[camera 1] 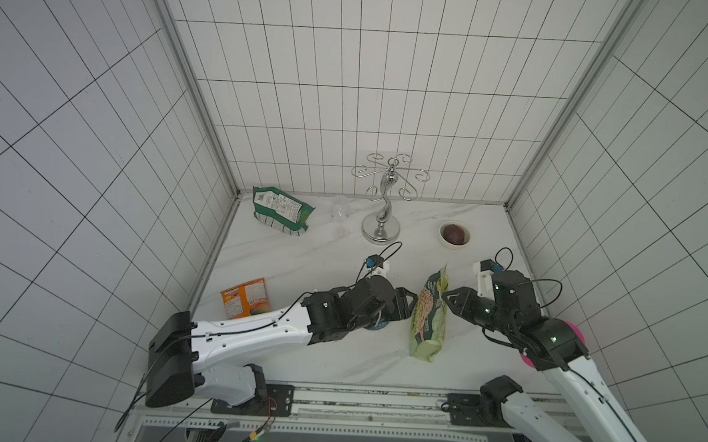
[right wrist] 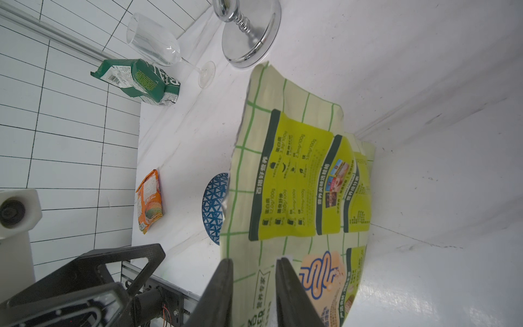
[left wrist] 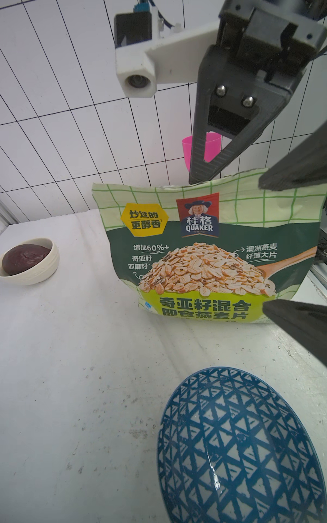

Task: Pour the oats into the breakfast bowl
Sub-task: Open the oats bag at the center of the board.

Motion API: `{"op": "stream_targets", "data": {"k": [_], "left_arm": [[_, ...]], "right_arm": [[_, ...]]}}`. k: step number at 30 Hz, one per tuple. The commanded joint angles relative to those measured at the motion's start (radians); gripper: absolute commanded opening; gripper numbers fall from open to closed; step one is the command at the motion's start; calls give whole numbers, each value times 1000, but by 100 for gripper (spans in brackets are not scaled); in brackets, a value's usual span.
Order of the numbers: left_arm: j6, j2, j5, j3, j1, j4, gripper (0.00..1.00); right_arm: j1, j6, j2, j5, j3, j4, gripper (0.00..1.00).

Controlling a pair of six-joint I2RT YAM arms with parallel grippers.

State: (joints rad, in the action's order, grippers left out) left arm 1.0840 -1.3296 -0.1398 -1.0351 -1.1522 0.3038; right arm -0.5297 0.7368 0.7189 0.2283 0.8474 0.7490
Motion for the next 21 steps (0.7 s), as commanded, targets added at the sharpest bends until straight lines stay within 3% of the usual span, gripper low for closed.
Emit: {"op": "stream_targets", "data": {"k": [1,21], "left_arm": [[-14,-17,13,-37,-4,-15,64],[-11,-31,12,-43,-4,-11,65]], "right_arm": [[4,-31,-15,-3,28,27,30],[5,-42,-4,48,17,-6,27]]}}
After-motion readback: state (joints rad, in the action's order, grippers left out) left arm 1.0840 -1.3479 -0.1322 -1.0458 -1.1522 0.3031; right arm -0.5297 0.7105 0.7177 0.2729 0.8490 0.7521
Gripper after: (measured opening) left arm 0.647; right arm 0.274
